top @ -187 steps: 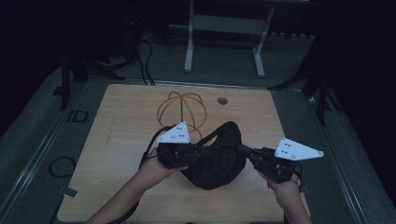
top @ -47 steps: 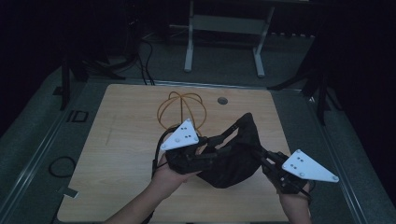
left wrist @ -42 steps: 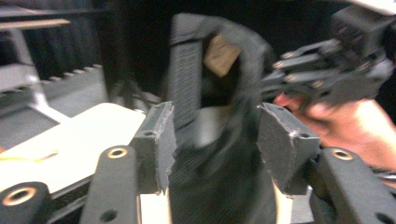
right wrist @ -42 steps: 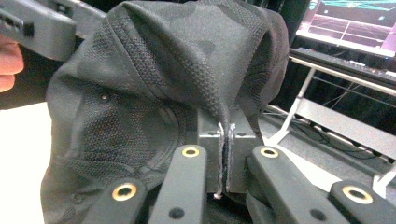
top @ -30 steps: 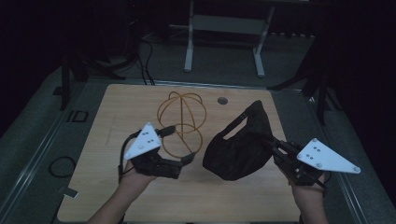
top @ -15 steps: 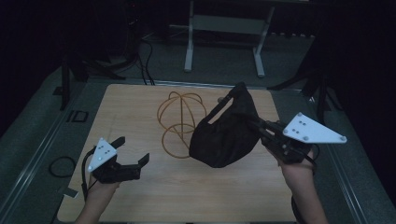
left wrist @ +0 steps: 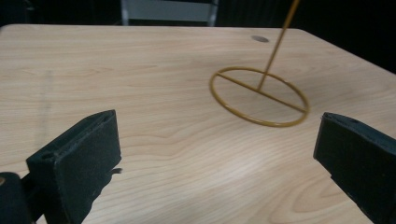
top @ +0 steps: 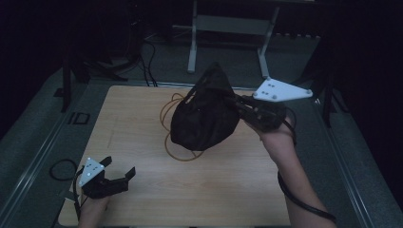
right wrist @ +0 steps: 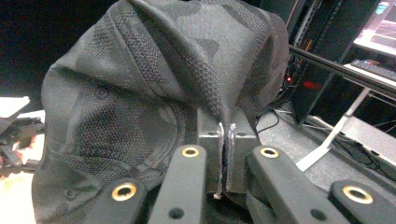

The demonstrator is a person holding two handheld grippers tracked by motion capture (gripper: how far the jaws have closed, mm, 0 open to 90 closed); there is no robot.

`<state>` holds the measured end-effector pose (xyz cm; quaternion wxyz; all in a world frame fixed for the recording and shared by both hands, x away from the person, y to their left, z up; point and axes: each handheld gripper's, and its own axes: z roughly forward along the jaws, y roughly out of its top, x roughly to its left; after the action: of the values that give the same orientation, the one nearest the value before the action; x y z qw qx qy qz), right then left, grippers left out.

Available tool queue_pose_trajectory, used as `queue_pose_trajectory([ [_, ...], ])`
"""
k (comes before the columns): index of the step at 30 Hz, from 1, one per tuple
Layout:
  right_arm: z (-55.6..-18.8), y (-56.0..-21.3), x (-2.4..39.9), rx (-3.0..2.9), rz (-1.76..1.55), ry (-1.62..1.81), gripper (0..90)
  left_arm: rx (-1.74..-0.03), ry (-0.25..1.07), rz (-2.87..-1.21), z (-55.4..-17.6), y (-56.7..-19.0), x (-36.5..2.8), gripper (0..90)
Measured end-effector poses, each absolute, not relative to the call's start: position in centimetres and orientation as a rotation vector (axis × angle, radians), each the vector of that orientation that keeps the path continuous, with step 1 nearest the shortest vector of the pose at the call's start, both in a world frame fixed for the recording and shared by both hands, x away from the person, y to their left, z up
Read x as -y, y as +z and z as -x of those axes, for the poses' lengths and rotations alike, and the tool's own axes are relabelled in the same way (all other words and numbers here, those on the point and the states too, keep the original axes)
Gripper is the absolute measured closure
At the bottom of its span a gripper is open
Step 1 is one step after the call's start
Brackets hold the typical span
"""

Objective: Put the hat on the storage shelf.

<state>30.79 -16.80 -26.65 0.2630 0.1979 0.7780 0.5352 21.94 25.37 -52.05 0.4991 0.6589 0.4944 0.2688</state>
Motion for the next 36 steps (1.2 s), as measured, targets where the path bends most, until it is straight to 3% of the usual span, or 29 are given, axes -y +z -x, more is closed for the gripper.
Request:
queue_pose_trajectory([
  [14, -35.8, -27.3, 12.9, -2.209, -0.644, 1.375, 87.0, -1.206, 0.666, -1.575, -21.9, -52.8, -25.5, 1.3],
  [36, -40.1, -31.0, 10.0, -2.312, -0.774, 1.250, 86.1, -1.204, 0.627, -1.575, -22.0, -53.6, -25.5, 1.3],
])
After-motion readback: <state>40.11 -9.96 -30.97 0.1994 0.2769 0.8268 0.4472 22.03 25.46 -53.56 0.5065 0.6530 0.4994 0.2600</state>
